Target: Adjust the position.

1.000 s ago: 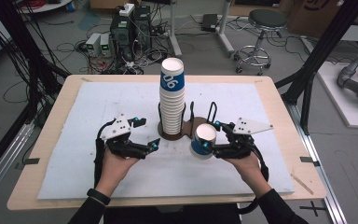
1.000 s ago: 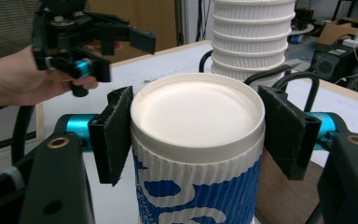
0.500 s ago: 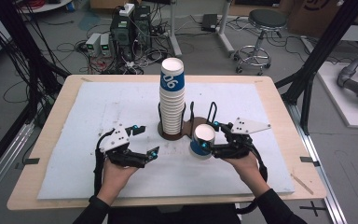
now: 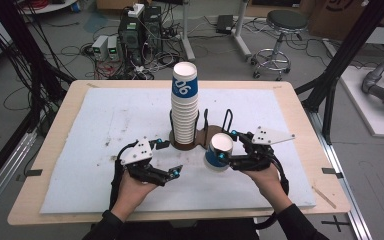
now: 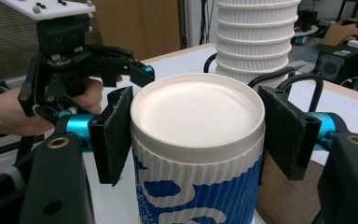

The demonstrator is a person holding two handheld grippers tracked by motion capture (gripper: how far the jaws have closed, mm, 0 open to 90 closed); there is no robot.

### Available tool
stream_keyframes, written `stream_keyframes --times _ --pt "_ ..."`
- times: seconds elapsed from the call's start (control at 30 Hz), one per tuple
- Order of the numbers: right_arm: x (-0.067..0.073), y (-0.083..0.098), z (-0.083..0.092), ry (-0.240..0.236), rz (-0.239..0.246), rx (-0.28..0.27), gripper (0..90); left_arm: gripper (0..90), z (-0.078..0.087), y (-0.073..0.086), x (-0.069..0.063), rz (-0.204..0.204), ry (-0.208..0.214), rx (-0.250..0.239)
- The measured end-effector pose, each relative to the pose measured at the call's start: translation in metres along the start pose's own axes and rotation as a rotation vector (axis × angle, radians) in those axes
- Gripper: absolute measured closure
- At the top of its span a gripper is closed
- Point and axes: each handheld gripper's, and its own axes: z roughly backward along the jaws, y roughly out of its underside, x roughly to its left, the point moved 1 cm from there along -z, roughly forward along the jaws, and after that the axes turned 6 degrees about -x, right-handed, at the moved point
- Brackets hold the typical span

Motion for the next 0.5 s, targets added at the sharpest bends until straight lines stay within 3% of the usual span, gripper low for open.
stream_keyframes --times 0.37,0.5 --pt "0.013 0.0 -0.004 -0.141 0.031 0.0 31.4 10.8 -0.02 -0.001 -0.015 0.017 0.155 0.013" --pt "0.016 0.001 -0.006 -0.156 0.035 0.008 31.4 10.8 -0.026 -0.002 -0.02 0.03 0.187 0.007"
